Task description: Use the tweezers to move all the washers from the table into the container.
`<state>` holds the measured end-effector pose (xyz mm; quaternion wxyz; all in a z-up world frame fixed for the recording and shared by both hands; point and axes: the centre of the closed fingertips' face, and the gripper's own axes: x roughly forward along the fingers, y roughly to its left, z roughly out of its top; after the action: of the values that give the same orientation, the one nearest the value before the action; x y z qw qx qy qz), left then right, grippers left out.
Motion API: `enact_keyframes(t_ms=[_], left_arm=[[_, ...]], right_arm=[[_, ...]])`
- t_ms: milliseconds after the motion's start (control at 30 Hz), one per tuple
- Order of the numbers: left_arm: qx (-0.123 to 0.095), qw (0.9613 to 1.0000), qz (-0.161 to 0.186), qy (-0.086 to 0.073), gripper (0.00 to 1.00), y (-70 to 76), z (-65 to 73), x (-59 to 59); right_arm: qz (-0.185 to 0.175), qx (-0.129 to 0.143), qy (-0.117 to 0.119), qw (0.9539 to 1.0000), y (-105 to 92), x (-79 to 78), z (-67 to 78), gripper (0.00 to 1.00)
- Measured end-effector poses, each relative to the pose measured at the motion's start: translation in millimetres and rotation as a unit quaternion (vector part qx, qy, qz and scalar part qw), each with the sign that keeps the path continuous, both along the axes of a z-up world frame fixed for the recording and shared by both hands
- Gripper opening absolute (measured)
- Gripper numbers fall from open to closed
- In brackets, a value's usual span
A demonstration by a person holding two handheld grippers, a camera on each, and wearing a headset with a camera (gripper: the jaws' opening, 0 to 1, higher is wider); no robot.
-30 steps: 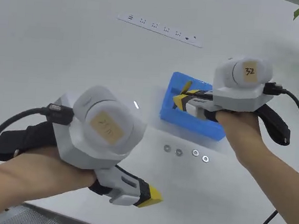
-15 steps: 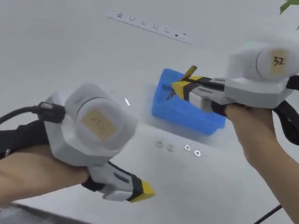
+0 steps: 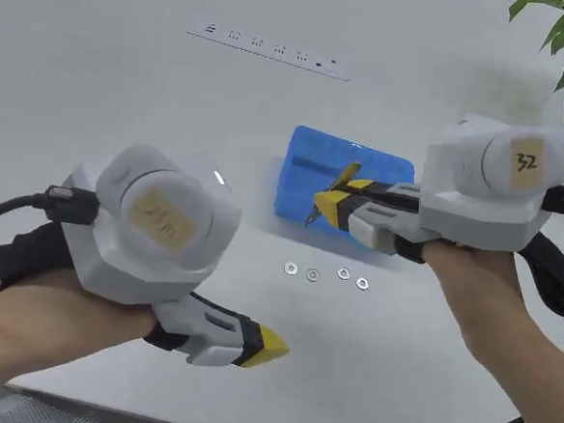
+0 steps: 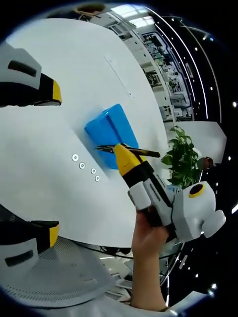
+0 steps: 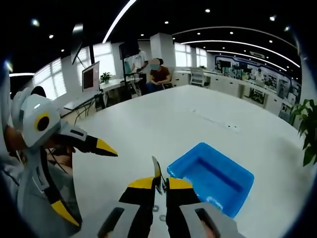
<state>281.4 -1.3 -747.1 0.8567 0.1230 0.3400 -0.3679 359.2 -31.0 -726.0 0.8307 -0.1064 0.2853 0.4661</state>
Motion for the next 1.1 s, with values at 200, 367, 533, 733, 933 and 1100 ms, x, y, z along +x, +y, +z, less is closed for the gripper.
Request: enact_keyframes(t_ms=[200, 367, 533, 733, 933, 1100], left_arm=[[0.005, 0.9999, 0.009, -0.002, 0.99, 4.0, -3.5, 1.8], [0.004, 0.9999, 0.014, 0.0, 0.99, 4.1, -4.8, 2.5], [0.01, 0.9998, 0.014, 0.003, 0.99, 4.4, -7.0, 2.3], [0.014, 0.9998, 0.016, 0.004, 0.99, 5.3, -8.7, 0.8], [0.012, 0.9997, 0.017, 0.008, 0.99, 4.9, -9.8, 0.0], [0.014, 0.9997, 0.017, 0.006, 0.99, 4.9, -10.2, -0.1]], right_arm=[[0.009, -0.018, 0.022, 0.9996, -1.8, -9.2, -25.7, 0.04], [0.012, -0.025, 0.032, 0.9991, -3.7, -11.0, -36.5, 0.04], [0.011, -0.028, 0.034, 0.999, -4.3, -12.1, -40.9, 0.05], [0.014, -0.033, 0.032, 0.9989, -2.4, -12.8, -44.9, 0.05], [0.016, -0.034, 0.03, 0.9988, -0.7, -12.8, -46.3, 0.05], [0.016, -0.036, 0.03, 0.9988, 0.4, -12.5, -47.8, 0.05]])
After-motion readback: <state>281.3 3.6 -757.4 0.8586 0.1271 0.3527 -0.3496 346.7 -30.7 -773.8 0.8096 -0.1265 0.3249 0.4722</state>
